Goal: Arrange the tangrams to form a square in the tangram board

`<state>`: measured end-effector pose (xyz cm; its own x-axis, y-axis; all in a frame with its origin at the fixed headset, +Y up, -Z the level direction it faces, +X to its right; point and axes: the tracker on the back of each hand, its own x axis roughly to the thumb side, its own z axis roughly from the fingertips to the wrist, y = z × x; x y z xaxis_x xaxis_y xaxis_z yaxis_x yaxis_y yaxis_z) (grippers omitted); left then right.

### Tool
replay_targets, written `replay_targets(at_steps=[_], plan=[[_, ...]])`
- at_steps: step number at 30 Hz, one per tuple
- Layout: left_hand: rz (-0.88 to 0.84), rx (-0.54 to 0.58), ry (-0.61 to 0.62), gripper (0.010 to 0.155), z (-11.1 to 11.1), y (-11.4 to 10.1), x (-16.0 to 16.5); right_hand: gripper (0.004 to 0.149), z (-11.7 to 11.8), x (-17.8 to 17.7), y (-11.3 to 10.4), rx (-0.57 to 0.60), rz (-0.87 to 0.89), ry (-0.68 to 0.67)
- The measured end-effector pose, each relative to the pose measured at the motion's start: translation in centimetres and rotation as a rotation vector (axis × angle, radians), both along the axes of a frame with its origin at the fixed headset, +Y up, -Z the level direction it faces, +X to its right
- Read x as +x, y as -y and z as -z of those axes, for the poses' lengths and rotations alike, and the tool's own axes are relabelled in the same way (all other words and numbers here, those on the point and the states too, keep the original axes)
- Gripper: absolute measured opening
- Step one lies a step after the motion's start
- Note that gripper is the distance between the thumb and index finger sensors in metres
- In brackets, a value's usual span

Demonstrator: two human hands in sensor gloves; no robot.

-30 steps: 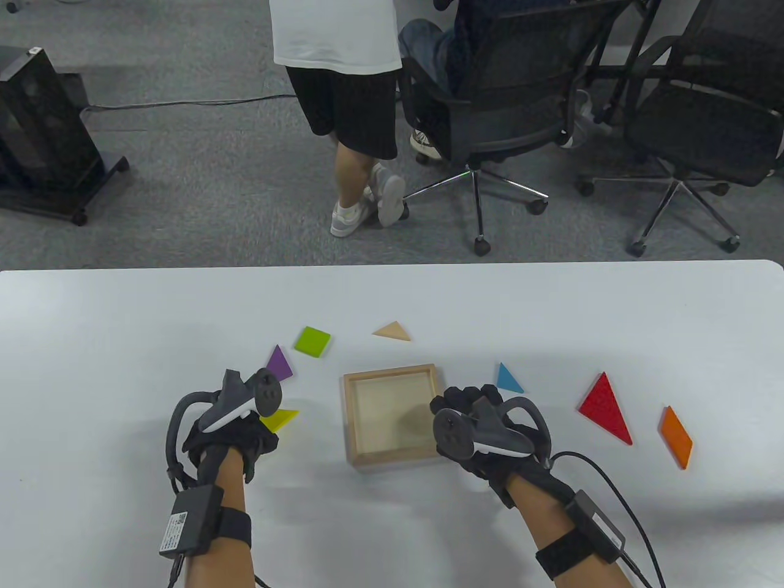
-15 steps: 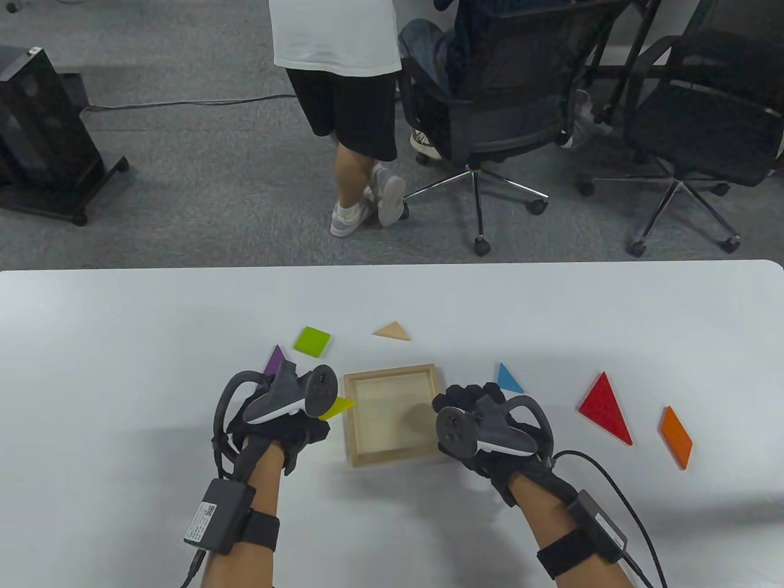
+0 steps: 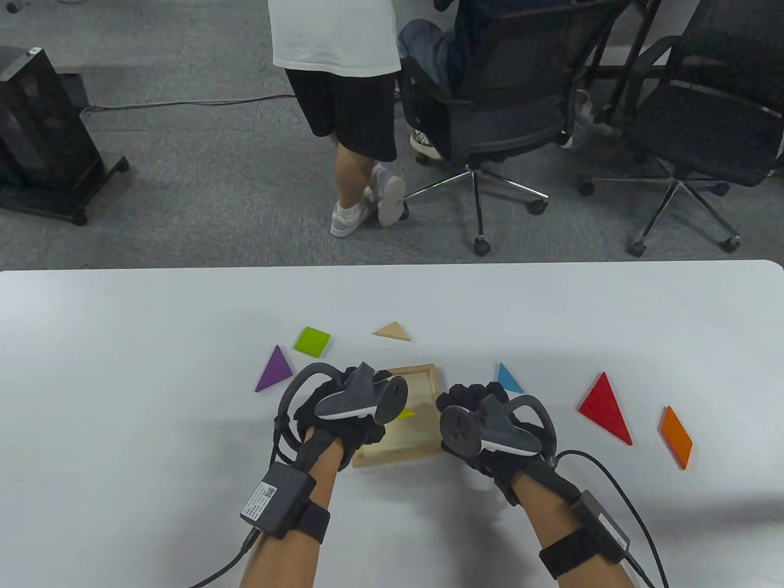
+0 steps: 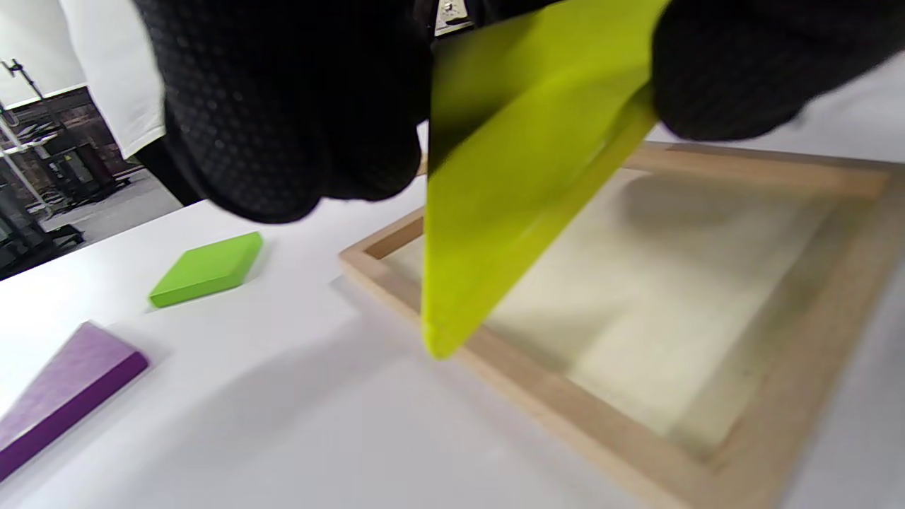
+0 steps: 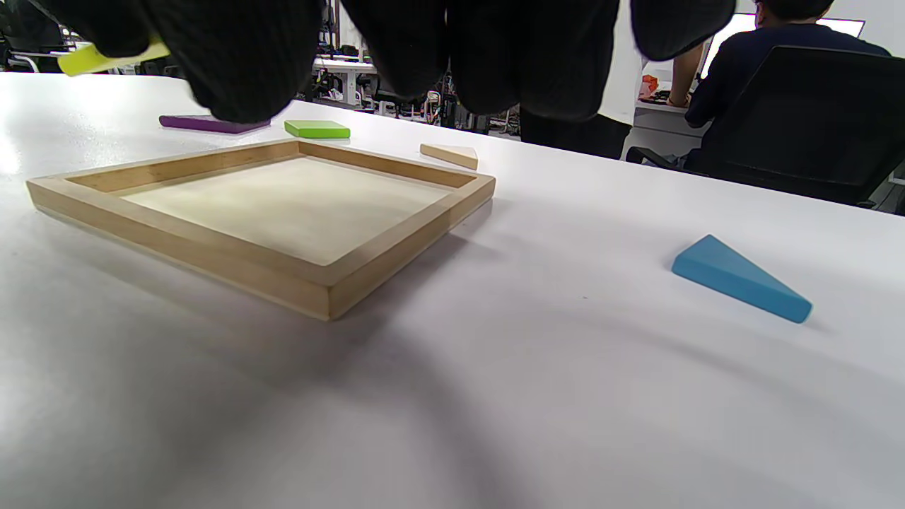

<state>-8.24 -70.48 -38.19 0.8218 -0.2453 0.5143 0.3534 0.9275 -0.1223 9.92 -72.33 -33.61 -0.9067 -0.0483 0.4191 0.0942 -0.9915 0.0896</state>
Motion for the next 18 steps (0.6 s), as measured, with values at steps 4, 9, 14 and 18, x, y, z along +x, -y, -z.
replay_targets(at_steps=[4,9,14,18], plan=[[0.015,-0.018,0.04,0.089,0.0,1.0,1.5,0.072,0.1,0.2,0.2,0.002,-0.007,0.006],[0.033,-0.04,0.071,0.088,0.0,2.3,2.7,0.072,0.2,0.4,0.3,-0.003,-0.004,0.015],[0.047,-0.061,0.088,0.089,0.1,3.3,3.3,0.072,0.4,0.6,0.5,-0.011,-0.01,0.023],[0.073,-0.086,0.099,0.088,0.3,4.2,3.8,0.072,0.5,0.6,0.7,-0.017,-0.015,0.026]])
